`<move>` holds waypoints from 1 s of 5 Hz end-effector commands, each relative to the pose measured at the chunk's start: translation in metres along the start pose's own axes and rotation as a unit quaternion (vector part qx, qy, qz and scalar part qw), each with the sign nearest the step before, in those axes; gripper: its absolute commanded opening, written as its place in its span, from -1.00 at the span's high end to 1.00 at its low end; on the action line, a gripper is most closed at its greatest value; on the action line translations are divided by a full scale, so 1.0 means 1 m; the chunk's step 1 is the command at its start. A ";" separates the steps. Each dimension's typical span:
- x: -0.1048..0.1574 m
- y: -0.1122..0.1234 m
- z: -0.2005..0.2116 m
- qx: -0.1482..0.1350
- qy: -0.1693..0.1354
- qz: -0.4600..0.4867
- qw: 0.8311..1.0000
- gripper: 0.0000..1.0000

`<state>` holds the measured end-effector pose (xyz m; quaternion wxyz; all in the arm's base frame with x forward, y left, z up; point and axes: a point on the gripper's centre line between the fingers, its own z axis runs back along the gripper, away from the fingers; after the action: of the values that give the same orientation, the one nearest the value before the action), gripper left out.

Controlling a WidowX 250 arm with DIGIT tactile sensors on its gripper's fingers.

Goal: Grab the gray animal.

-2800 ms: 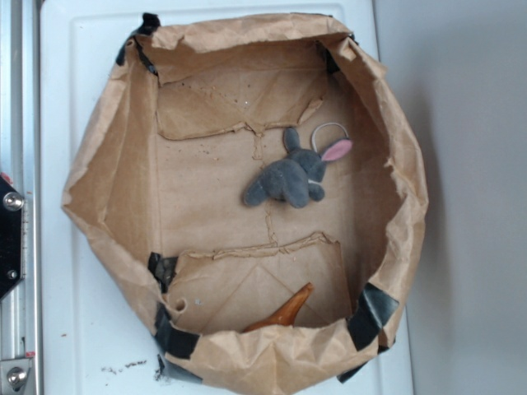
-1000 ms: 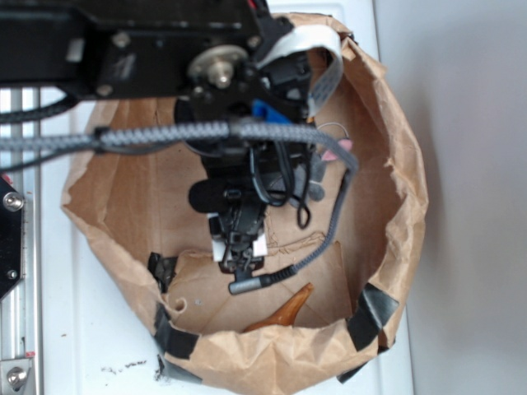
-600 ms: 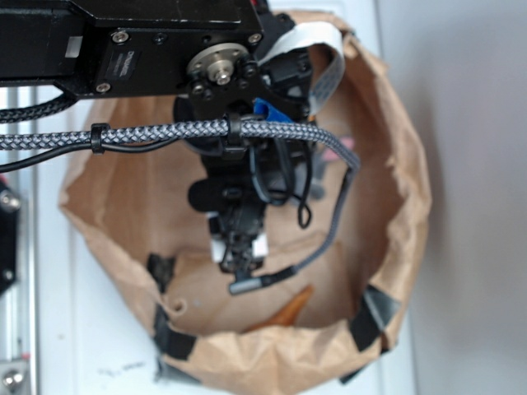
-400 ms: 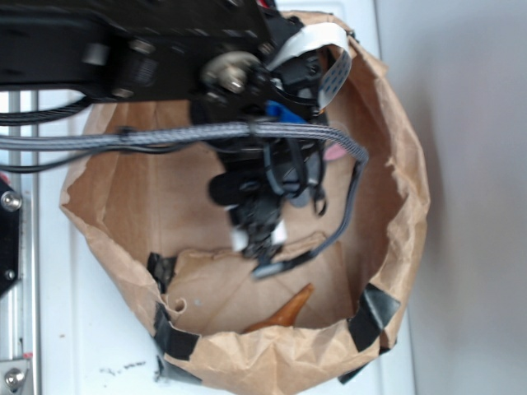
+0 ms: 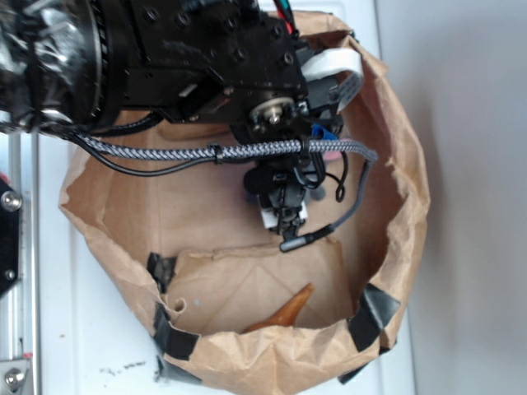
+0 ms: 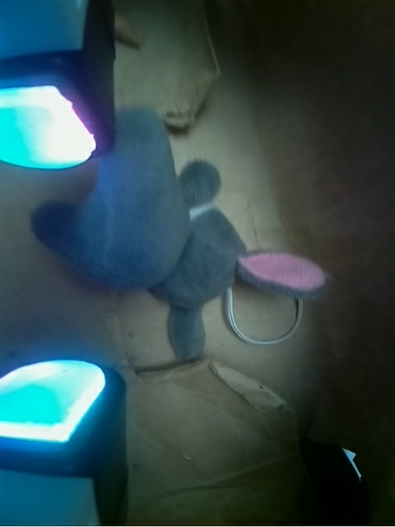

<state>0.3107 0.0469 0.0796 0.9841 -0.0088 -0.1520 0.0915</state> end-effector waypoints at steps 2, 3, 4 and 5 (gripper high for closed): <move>0.014 -0.003 -0.013 0.019 -0.029 -0.009 0.999 -1.00; 0.011 -0.003 -0.020 0.035 -0.027 -0.009 0.999 -1.00; 0.010 -0.002 -0.022 0.033 -0.022 -0.003 0.999 -0.21; 0.010 -0.002 -0.018 0.029 -0.026 0.002 0.999 1.00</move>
<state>0.3187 0.0454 0.0464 0.9840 0.0184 -0.1458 0.1005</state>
